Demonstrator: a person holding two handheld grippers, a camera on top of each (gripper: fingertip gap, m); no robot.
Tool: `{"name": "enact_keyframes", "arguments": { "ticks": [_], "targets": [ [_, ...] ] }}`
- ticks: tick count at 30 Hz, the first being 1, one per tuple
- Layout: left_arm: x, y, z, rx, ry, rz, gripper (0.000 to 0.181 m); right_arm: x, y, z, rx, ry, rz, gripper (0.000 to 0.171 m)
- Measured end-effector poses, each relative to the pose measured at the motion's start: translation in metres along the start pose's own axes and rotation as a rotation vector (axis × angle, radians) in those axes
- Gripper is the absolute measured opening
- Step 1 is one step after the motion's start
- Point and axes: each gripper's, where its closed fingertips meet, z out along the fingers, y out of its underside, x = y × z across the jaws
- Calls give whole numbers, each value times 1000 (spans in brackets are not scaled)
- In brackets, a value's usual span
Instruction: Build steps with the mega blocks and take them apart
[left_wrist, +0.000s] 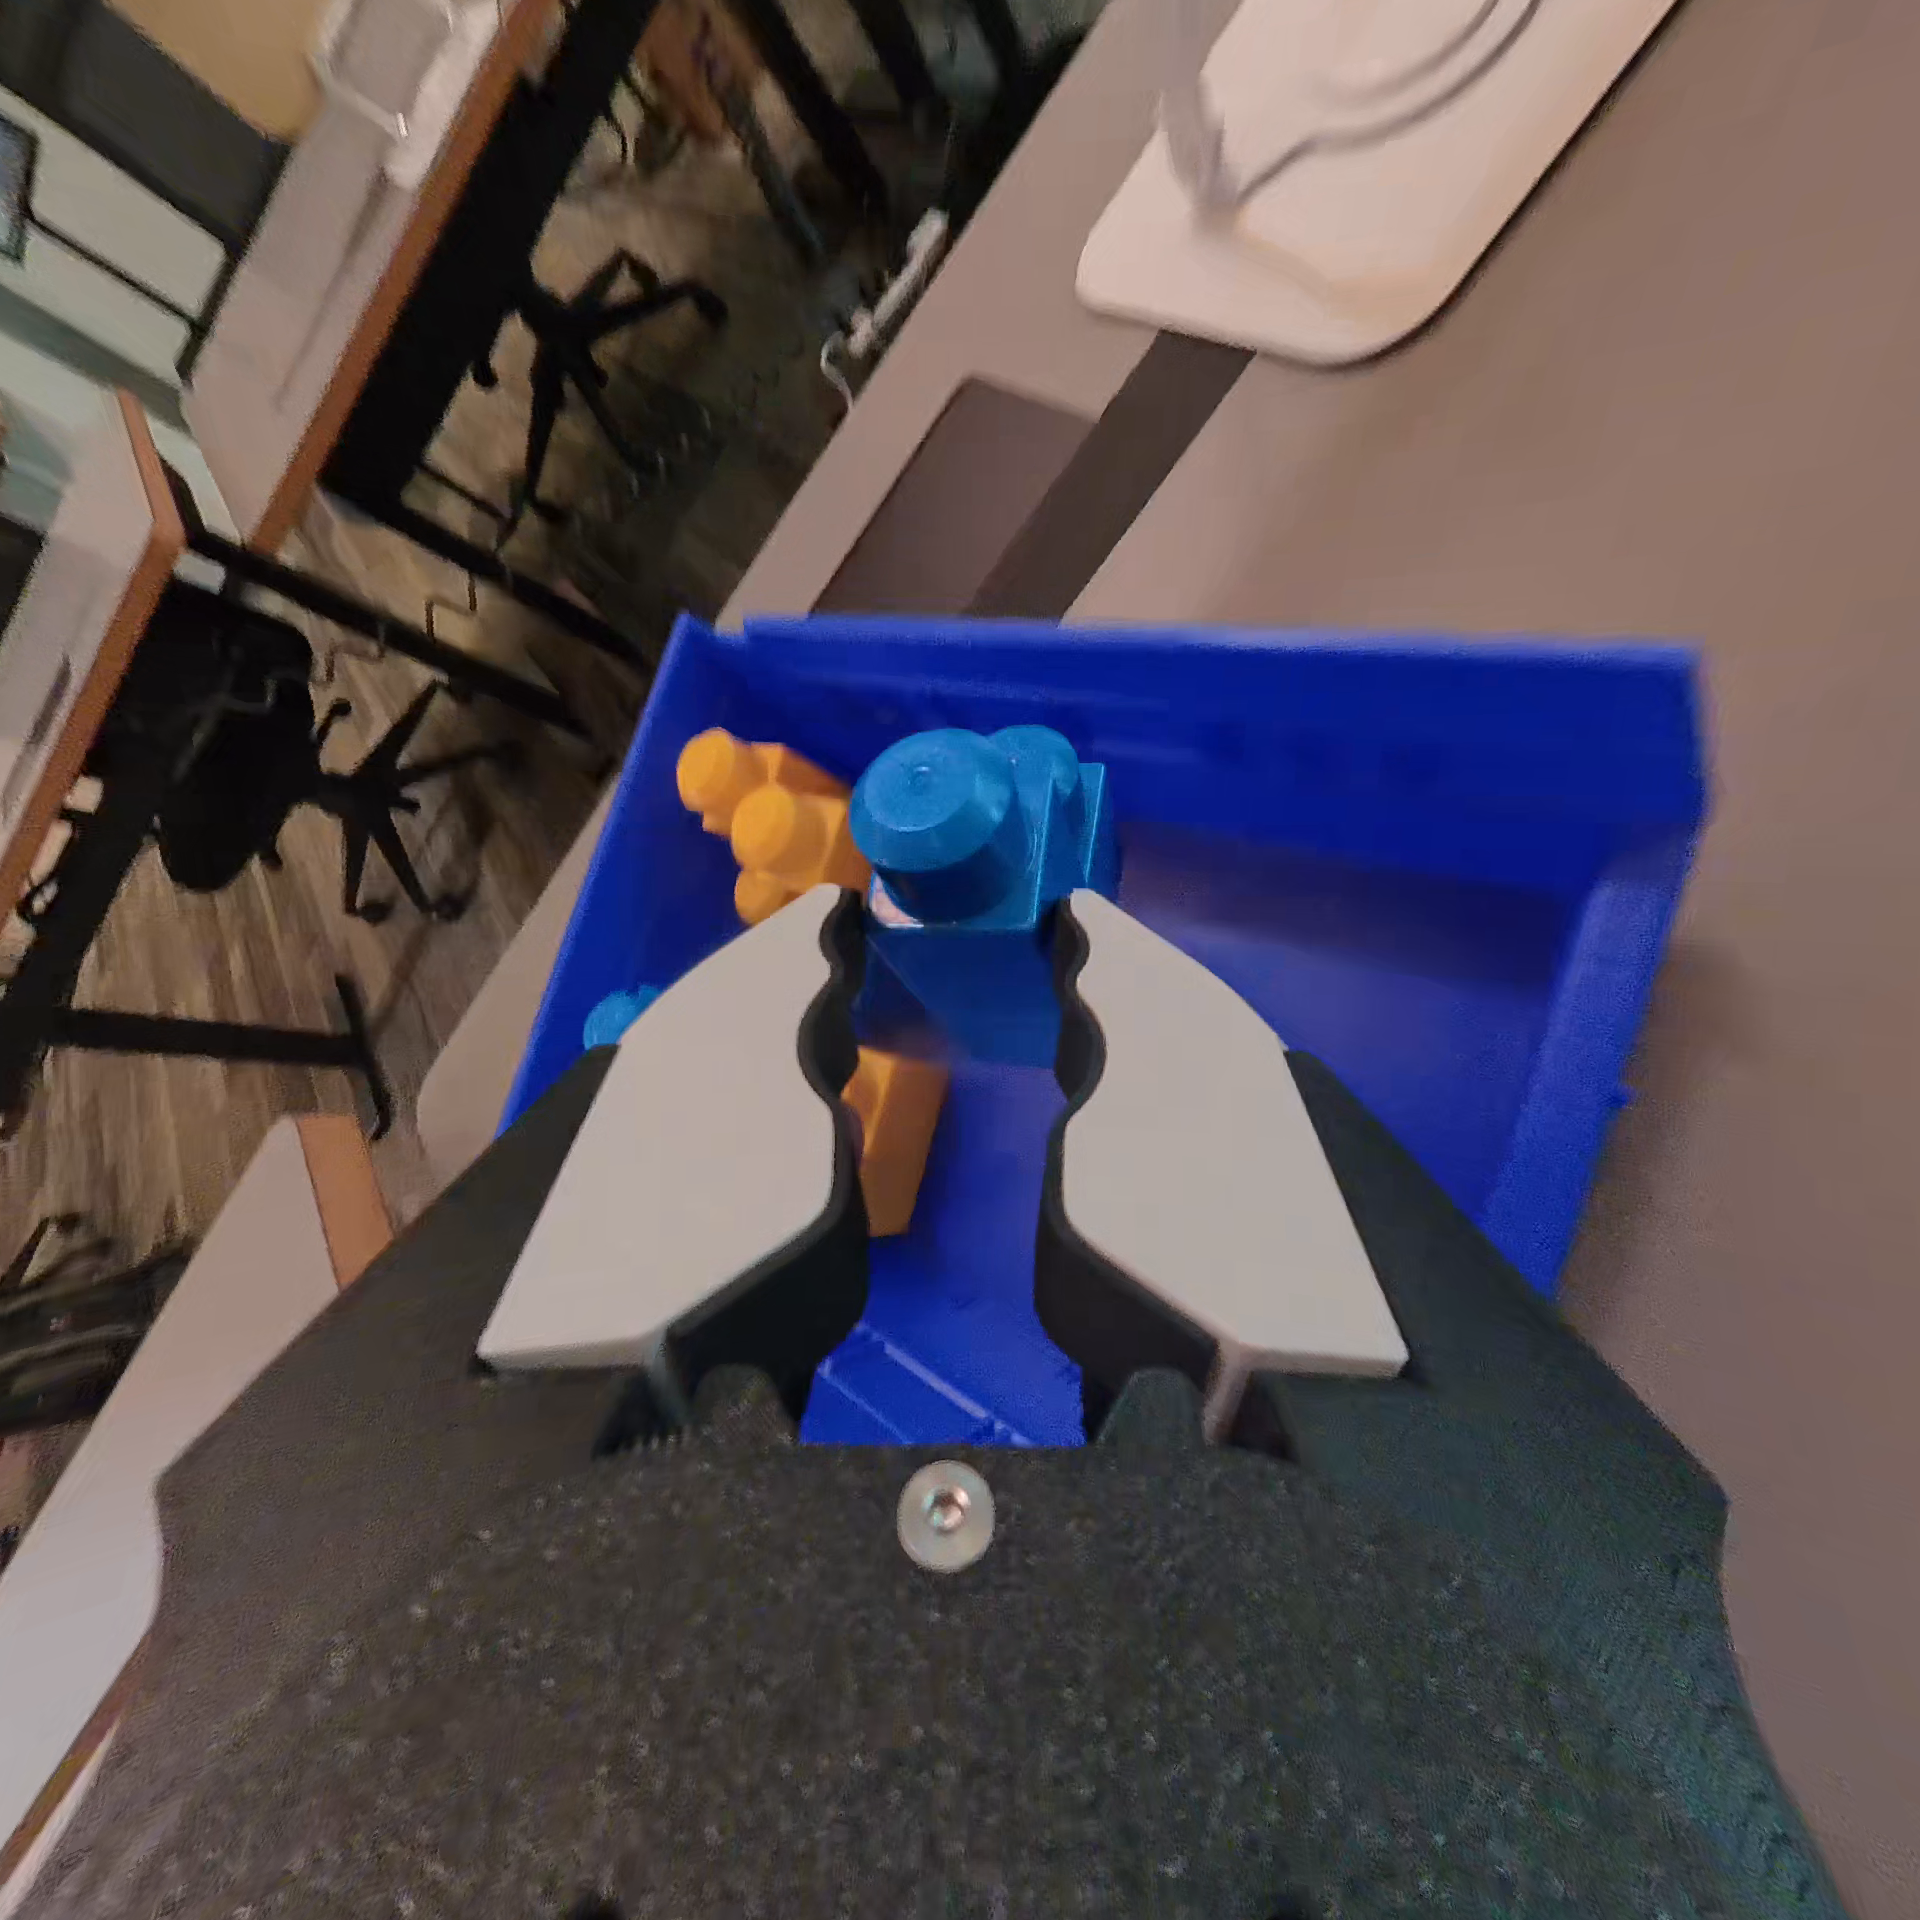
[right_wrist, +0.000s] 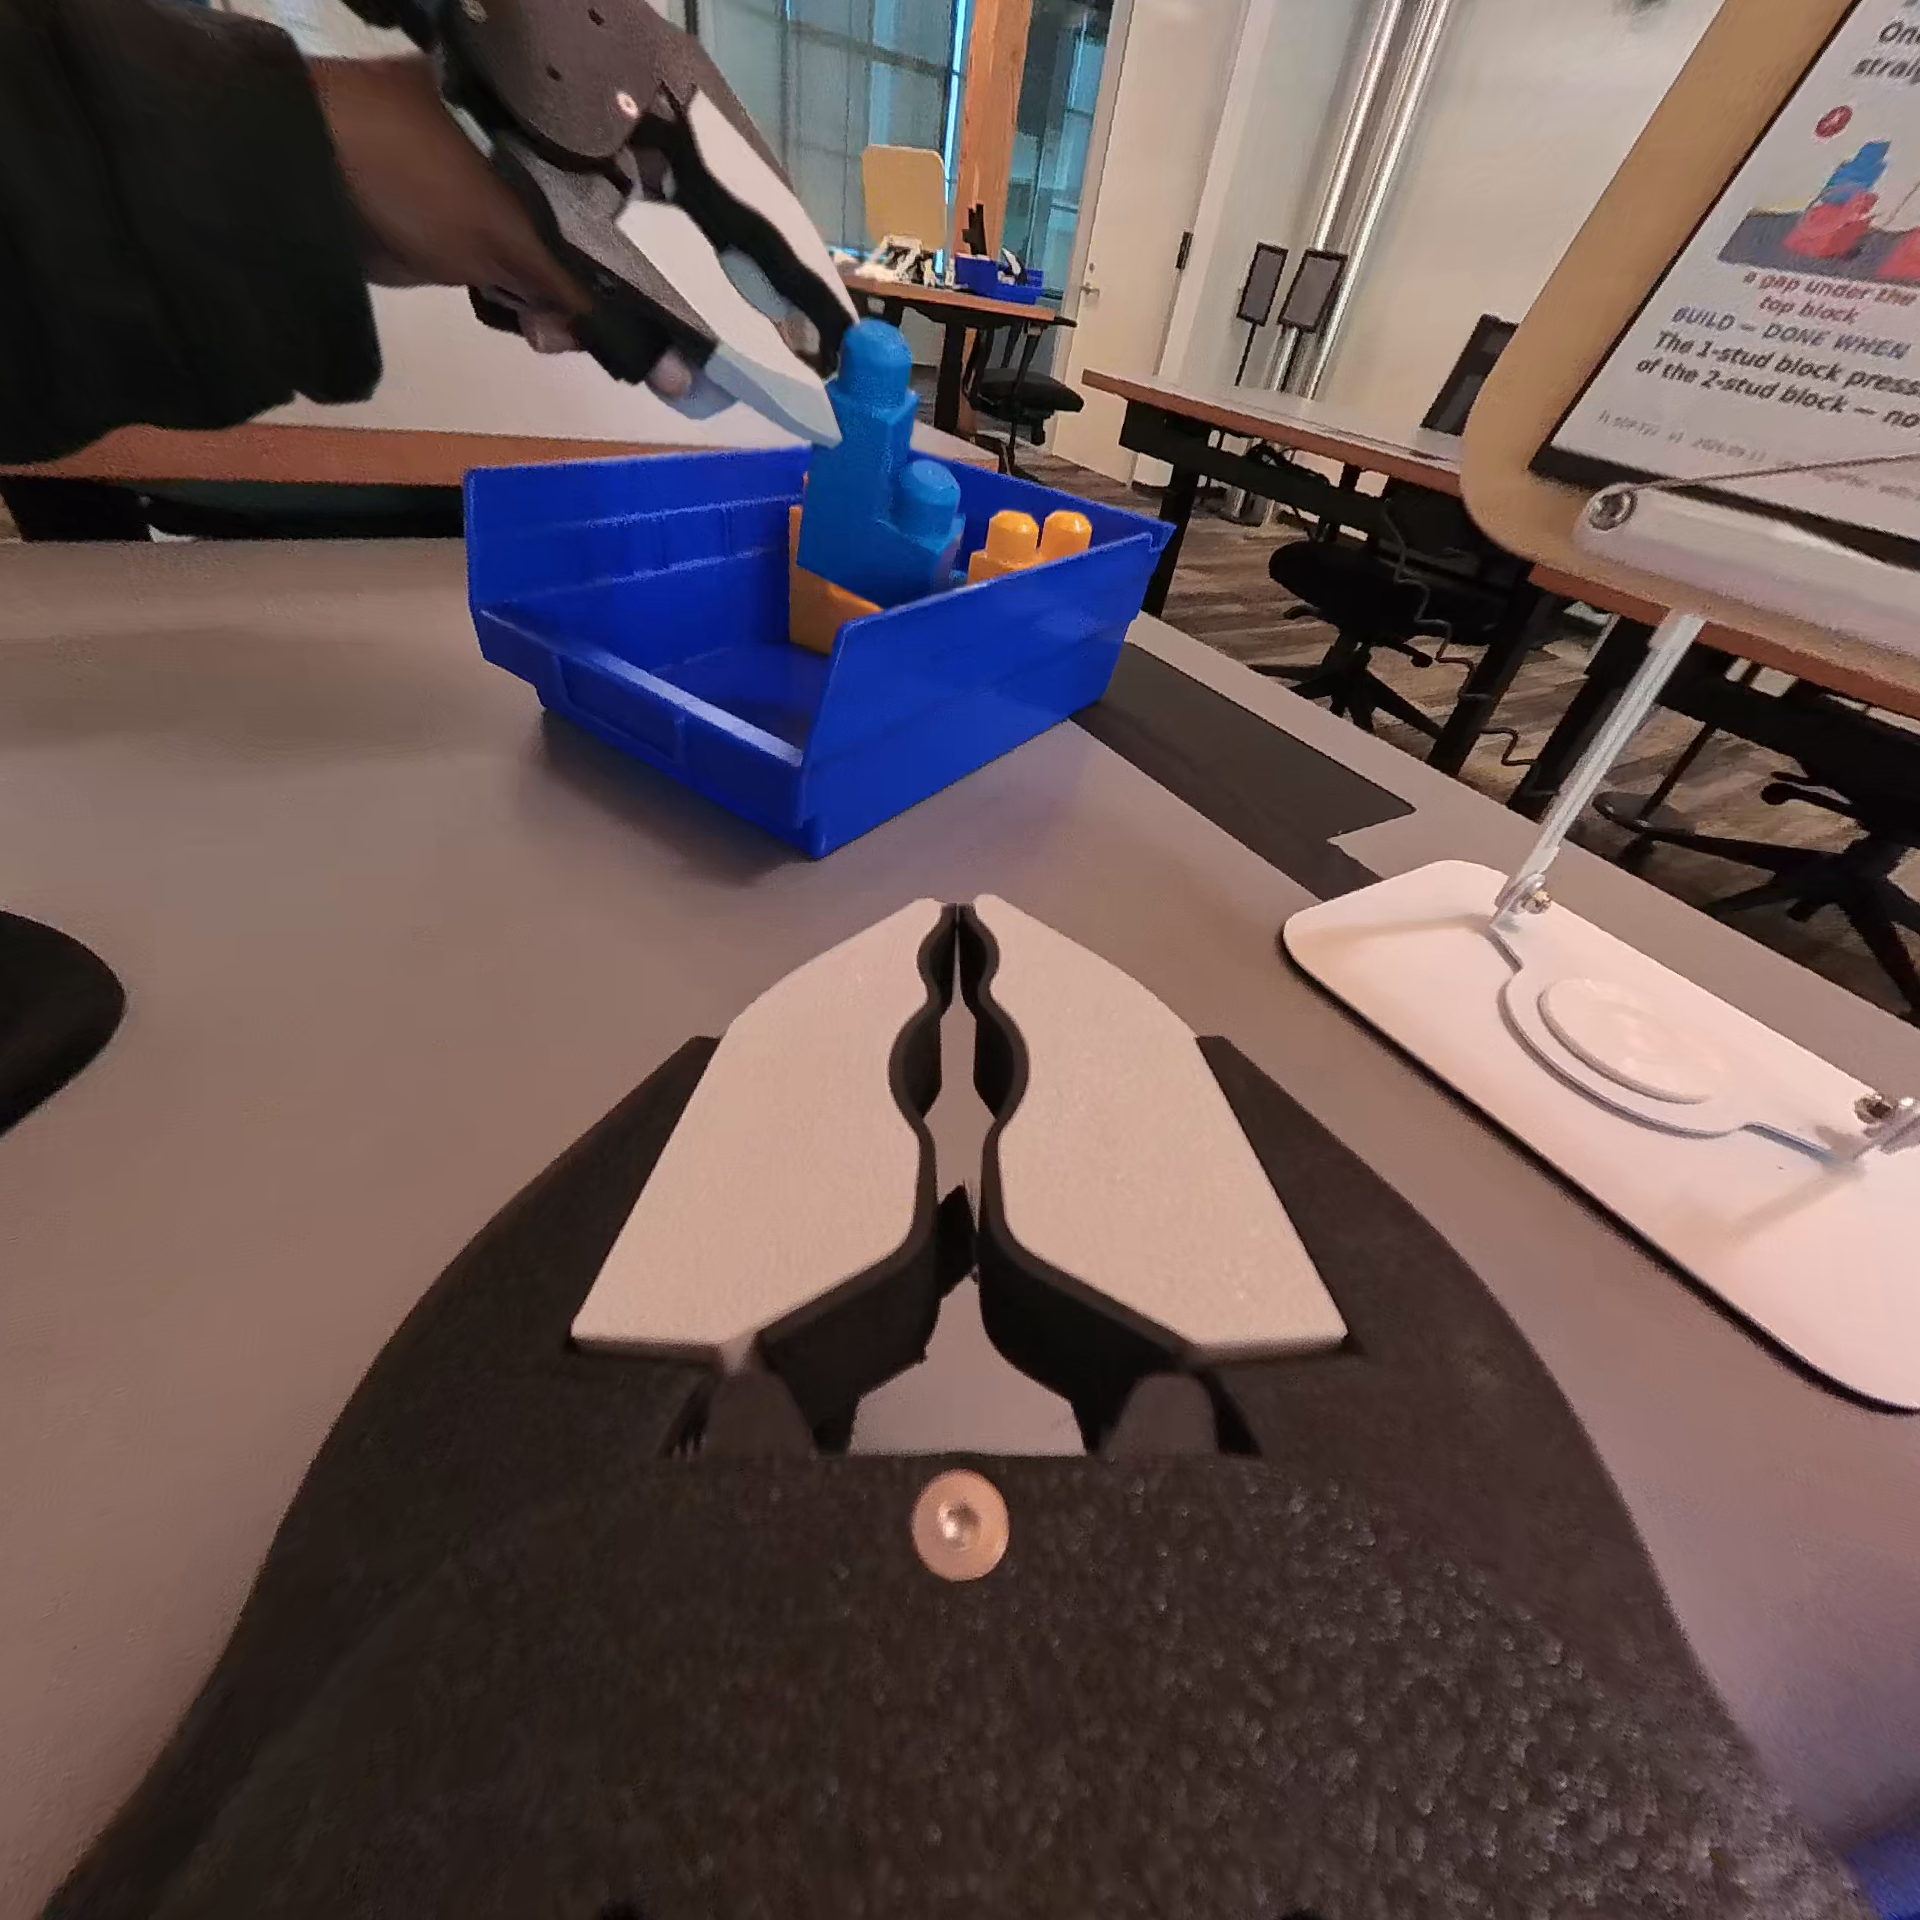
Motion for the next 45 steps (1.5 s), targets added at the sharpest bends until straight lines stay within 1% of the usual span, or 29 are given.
{"name": "enact_keyframes", "arguments": {
  "ticks": [3,5,10,14,17,19,20,21,23,26,28,30,32,36,38,41,42,43,45],
  "targets": [
    [22,-36,-20,112,31,28,36,0,-7,-2,26,-4,-2,3],
    [41,-62,-31,195,61,46,36,0,-13,-5,43,-3,-11,9],
    [98,-115,-53,365,171,101,35,-3,-26,-11,62,-43,-48,30],
    [153,-137,-61,439,307,166,35,-9,-26,-15,12,-108,-79,52],
    [195,-144,-62,462,409,221,35,-19,-17,-16,-51,-167,-121,60],
    [219,-146,-62,471,462,257,35,-29,-7,-15,-97,-224,-138,61],
    [228,-148,-62,478,480,269,35,-35,-1,-16,-126,-264,-147,57],
    [235,-150,-63,486,493,277,35,-41,4,-17,-148,-296,-159,43],
    [242,-152,-65,503,507,282,35,-43,6,-20,-137,-330,-142,39],
    [237,-165,-74,598,519,189,35,-44,-11,-26,-44,-374,-59,38],
    [229,-176,-83,685,527,90,35,-41,-28,-32,51,-397,23,37],
    [222,-187,-90,776,542,-24,46,-34,-46,-41,161,-403,101,37],
    [217,-195,-95,854,571,-148,52,-26,-66,-52,288,-406,183,37],
    [216,-209,-96,973,660,-397,53,-18,-94,-73,491,-451,313,37],
    [223,-214,-96,1014,711,-464,53,-19,-98,-75,528,-468,339,37],
    [236,-220,-100,1058,774,-493,51,-26,-94,-70,521,-482,343,37],
    [240,-221,-99,1056,775,-491,48,-29,-92,-67,513,-488,341,37],
    [242,-221,-98,1063,752,-479,40,-33,-90,-65,504,-499,339,37],
    [241,-218,-99,1091,722,-468,37,-37,-88,-62,490,-514,342,37]
  ]
}}
